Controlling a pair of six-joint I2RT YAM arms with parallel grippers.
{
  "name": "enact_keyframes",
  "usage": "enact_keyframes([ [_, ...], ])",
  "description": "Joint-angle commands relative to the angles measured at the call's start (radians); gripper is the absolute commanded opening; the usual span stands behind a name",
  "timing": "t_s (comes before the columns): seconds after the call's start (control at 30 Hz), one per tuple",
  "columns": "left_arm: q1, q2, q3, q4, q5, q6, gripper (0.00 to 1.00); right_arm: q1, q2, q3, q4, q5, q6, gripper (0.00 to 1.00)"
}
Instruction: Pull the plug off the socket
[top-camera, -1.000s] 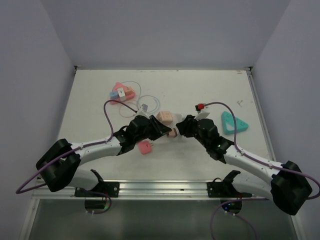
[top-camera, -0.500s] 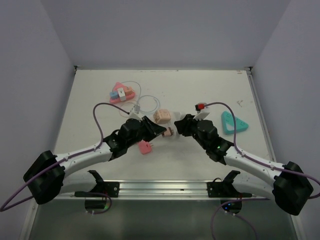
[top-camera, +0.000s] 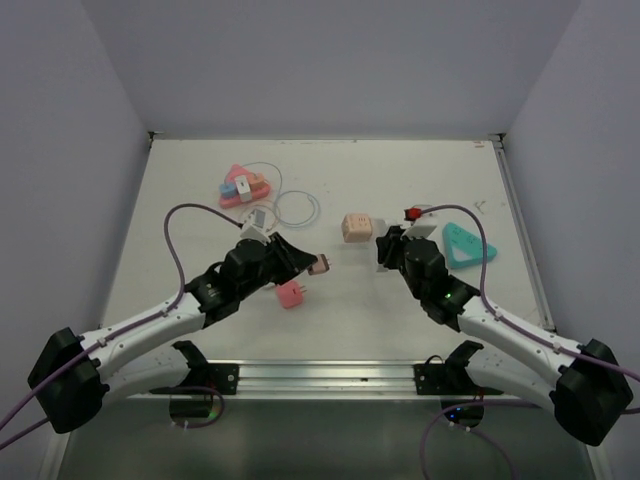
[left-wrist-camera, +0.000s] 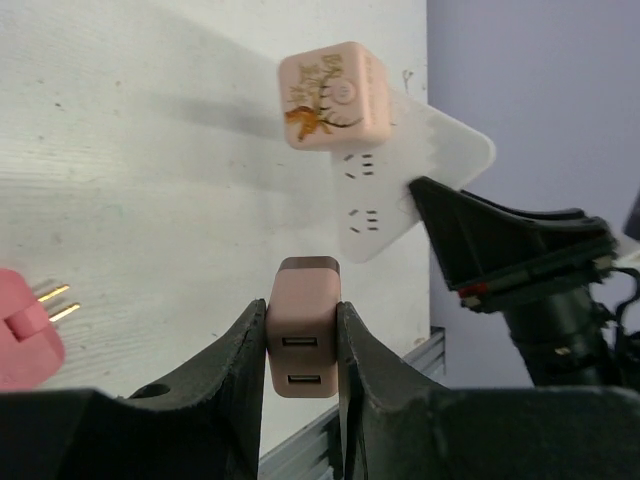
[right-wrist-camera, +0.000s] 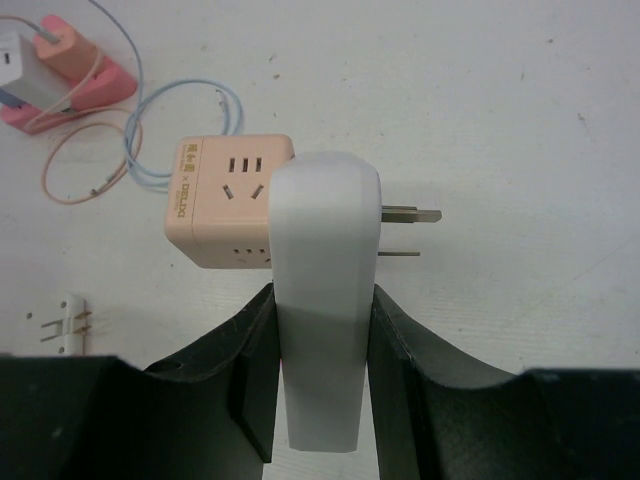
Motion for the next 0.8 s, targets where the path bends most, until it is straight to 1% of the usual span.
enact_keyframes([
  [0.0, 0.055, 0.043, -0.008, -0.001, 0.015, 0.1, 0.0, 0.001, -0.088, 0.032, 0.071, -0.018, -0.04, 0.0],
  [0.07, 0.095, 0.107, -0.044, 0.079, 0.072, 0.122, 0.0, 0.001, -0.11, 0.039, 0.055, -0.041, -0.044, 0.0],
  [0.1, 0.138, 0.131, -0.055, 0.11, 0.112, 0.142, 0.01, 0.001, -0.124, 0.044, 0.046, -0.078, -0.047, 0.0],
  [0.13, 0.156, 0.154, -0.063, 0.136, 0.147, 0.151, 0.02, 0.001, -0.125, 0.05, 0.044, -0.096, -0.052, 0.0],
  [0.17, 0.187, 0.201, -0.069, 0.183, 0.161, 0.163, 0.02, 0.001, -0.128, 0.055, 0.038, -0.116, -0.055, 0.0],
  [0.23, 0.198, 0.272, -0.059, 0.217, 0.172, 0.214, 0.04, 0.001, -0.128, 0.064, 0.028, -0.159, -0.06, 0.0],
  [0.33, 0.203, 0.342, -0.014, 0.24, 0.18, 0.258, 0.08, 0.001, -0.13, 0.065, 0.026, -0.196, -0.06, 0.0],
  [0.37, 0.204, 0.379, -0.005, 0.26, 0.186, 0.264, 0.12, 0.001, -0.128, 0.065, 0.029, -0.202, -0.06, 0.0],
  [0.43, 0.207, 0.419, -0.002, 0.276, 0.192, 0.268, 0.16, 0.001, -0.122, 0.073, 0.023, -0.219, -0.061, 0.0],
  [0.5, 0.212, 0.435, -0.011, 0.297, 0.2, 0.266, 0.22, 0.001, -0.119, 0.078, 0.021, -0.248, -0.067, 0.0],
  [0.53, 0.21, 0.439, -0.022, 0.305, 0.2, 0.262, 0.31, 0.001, -0.116, 0.081, 0.021, -0.271, -0.07, 0.0],
  [0.6, 0.212, 0.436, -0.035, 0.311, 0.2, 0.251, 0.44, 0.001, -0.115, 0.082, 0.021, -0.288, -0.07, 0.0],
  [0.63, 0.212, 0.423, -0.048, 0.311, 0.198, 0.249, 0.55, 0.001, -0.113, 0.081, 0.021, -0.294, -0.07, 0.0],
  [0.7, 0.212, 0.404, -0.058, 0.308, 0.191, 0.243, 0.67, 0.001, -0.115, 0.079, 0.023, -0.308, -0.07, 0.0],
  [0.73, 0.212, 0.378, -0.066, 0.299, 0.189, 0.243, 0.76, 0.001, -0.115, 0.079, 0.023, -0.314, -0.07, 0.0],
  [0.77, 0.212, 0.364, -0.069, 0.293, 0.183, 0.242, 0.81, 0.001, -0.115, 0.079, 0.023, -0.325, -0.072, 0.0],
])
